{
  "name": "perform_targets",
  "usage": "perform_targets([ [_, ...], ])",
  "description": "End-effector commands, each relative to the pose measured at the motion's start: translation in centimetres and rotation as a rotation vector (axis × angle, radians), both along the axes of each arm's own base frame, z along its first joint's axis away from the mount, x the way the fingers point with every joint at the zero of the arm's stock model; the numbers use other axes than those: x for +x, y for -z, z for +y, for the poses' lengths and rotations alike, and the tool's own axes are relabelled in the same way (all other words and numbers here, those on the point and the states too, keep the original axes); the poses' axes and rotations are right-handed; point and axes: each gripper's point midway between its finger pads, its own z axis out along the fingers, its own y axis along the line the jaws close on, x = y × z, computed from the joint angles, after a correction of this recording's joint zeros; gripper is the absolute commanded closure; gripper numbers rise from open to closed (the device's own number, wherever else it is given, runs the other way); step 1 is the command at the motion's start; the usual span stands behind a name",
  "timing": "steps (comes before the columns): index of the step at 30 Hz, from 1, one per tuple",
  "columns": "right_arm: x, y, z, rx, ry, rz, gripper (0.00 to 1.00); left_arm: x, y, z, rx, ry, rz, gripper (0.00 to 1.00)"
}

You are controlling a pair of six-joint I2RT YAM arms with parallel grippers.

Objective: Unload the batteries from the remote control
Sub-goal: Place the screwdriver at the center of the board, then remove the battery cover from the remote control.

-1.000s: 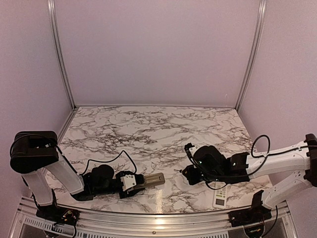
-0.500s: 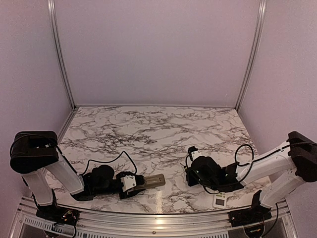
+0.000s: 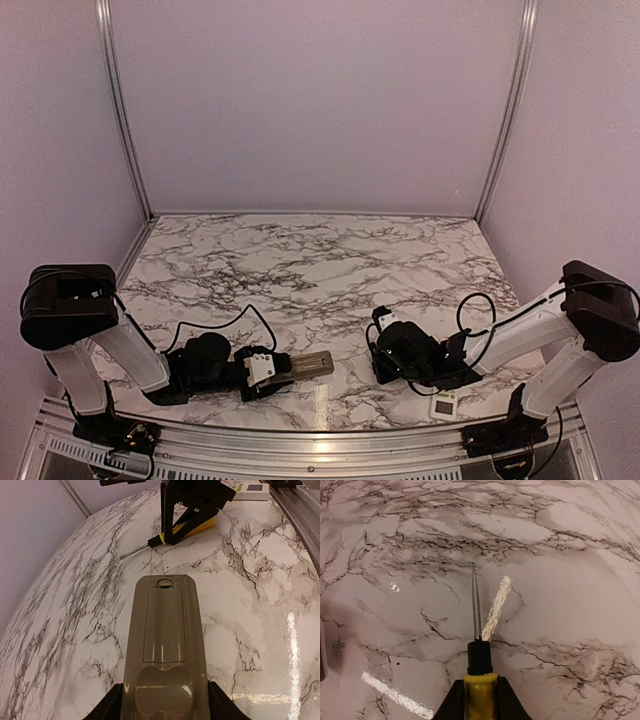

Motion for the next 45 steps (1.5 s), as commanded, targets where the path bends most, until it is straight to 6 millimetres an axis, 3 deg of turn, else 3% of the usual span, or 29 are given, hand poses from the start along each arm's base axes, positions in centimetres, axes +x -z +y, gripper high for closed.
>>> perform_targets([
  [1, -0.9, 1.5, 0.4, -0.032, -0.037, 0.071, 0.79, 0.0, -1.3, -0.8, -0.034, 0.018, -0.017, 1.0],
  [7, -0.8, 0.8, 1.0, -0.031, -0.048, 0.078, 0.74, 0.0, -1.3, -0.8, -0.033, 0.018, -0.017, 1.0],
  [9, -0.6, 0.0, 0.9, -0.036, -0.035, 0.072, 0.68, 0.0, -1.3, -0.8, -0.031, 0.018, -0.016, 1.0],
  [16, 0.3, -4.7, 1.0, -0.008, -0.029, 0.009, 0.46, 0.0, -1.3, -0.8, -0.03, 0.019, -0.015, 1.0],
  [29, -0.1, -12.8, 3.3, 0.184, -0.117, -0.093, 0.18, 0.0, -1.3, -0.9, -0.029, 0.018, -0.014, 1.0],
  [35, -1.3, -13.2, 5.4, 0.297, -0.198, -0.059, 0.11, 0.0, -1.4, -0.9, -0.031, 0.018, -0.012, 1.0],
  [45, -2.6, -13.1, 8.2, 0.435, -0.294, -0.019, 0.18, 0.1, -1.3, -1.0, -0.027, 0.015, -0.011, 1.0],
])
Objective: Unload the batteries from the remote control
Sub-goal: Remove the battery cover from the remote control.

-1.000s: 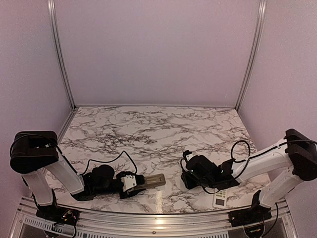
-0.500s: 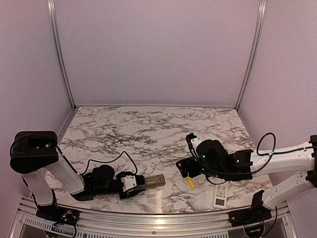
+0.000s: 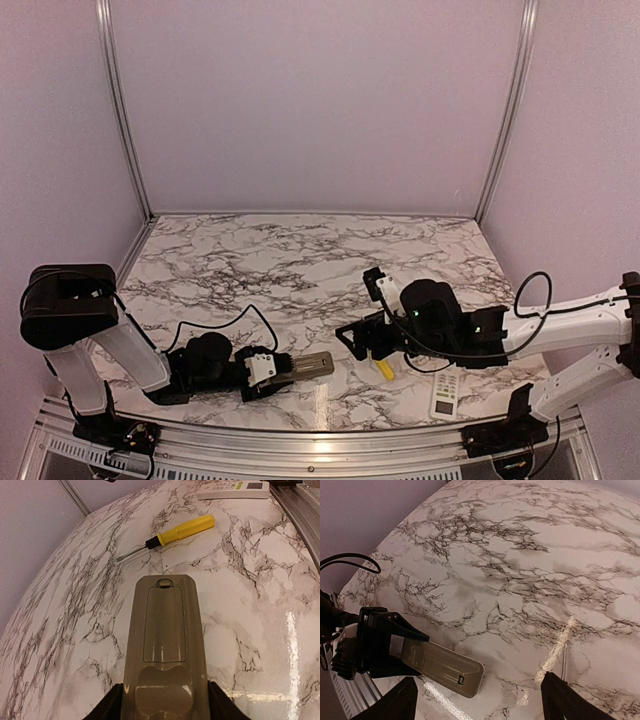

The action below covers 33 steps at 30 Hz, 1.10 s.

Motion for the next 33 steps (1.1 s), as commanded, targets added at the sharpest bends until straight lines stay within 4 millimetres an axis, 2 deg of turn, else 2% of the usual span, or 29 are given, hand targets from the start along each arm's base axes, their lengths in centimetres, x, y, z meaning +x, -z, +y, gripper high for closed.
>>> perform_targets([
  [1, -1.4, 0.0, 2.0, 0.094, -0.082, 0.035, 0.18, 0.1, -1.4, -0.9, -0.034, 0.015, -0.015, 1.0],
  [14, -2.5, 2.6, 4.4, 0.107, -0.147, 0.092, 0.22, 0.1, -1.5, -0.9, -0.037, 0.012, -0.013, 1.0],
  [33, -3.2, 4.0, 5.4, 0.133, -0.189, 0.137, 0.23, 0.3, -1.3, -0.9, -0.03, 0.003, -0.013, 1.0],
])
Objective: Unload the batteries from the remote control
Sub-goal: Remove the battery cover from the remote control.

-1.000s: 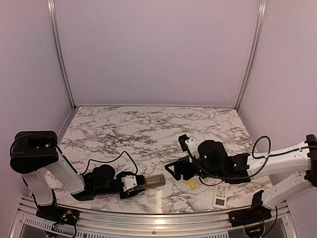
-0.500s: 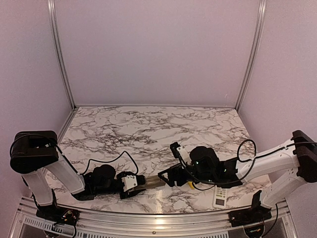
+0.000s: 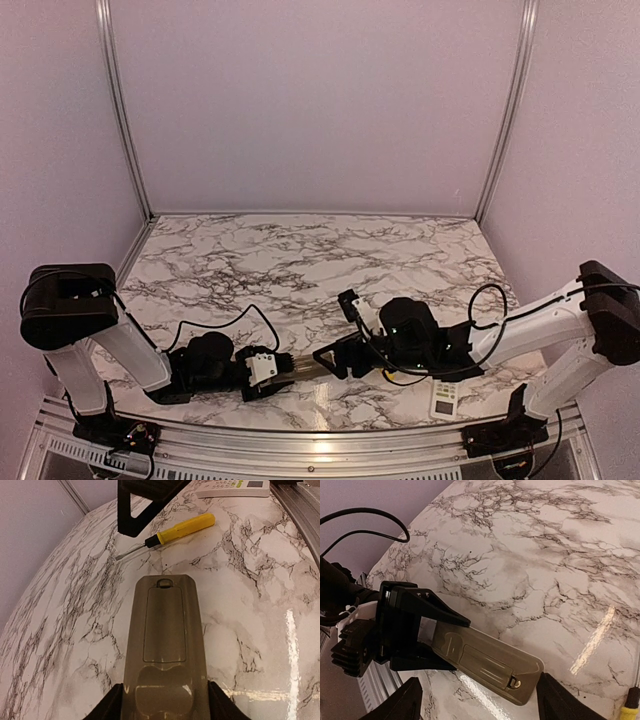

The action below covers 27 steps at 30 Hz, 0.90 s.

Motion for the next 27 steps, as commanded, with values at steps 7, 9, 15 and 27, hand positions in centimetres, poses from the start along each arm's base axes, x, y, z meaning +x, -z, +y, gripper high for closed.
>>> perform_targets([
  [7, -0.9, 0.9, 1.1, 0.02, -0.045, 0.042, 0.26, 0.3, -1.3, -0.9, -0.035, 0.001, -0.015, 1.0],
  [9, -1.0, 1.2, 1.3, 0.014, -0.049, 0.048, 0.26, 0.3, -1.3, -0.9, -0.034, 0.001, -0.015, 1.0],
  [15, -1.2, 2.1, 1.5, 0.005, -0.042, 0.083, 0.28, 0.8, -1.3, -0.8, -0.031, -0.029, -0.021, 1.0],
  [27, -0.9, 2.5, 1.8, -0.012, -0.033, 0.081, 0.31, 1.0, -1.3, -0.8, -0.027, -0.036, -0.019, 1.0],
])
